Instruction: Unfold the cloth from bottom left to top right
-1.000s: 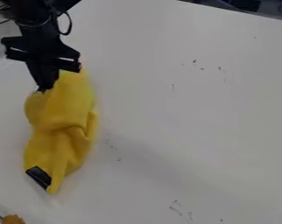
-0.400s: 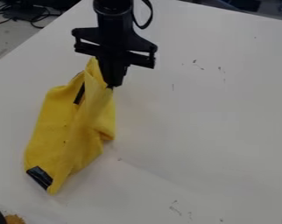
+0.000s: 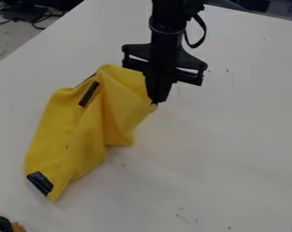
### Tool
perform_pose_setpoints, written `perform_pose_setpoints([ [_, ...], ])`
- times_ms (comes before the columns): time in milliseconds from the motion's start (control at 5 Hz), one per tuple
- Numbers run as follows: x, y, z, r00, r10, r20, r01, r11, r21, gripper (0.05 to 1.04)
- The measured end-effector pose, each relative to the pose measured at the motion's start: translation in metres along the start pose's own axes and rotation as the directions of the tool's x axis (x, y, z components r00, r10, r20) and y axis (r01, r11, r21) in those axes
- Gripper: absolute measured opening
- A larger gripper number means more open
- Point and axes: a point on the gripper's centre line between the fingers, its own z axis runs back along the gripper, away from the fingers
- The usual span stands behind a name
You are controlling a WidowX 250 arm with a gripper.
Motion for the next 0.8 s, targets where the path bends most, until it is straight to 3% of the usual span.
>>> perform_pose_setpoints([
  [600,0.045,-0.033,-0.04,0.998,0.057,-0.032,-0.058,0.997,-0.058,0.067],
  [800,0.065,-0.028,-0.05,0.994,0.105,-0.037,-0.108,0.99,-0.086,0.067],
])
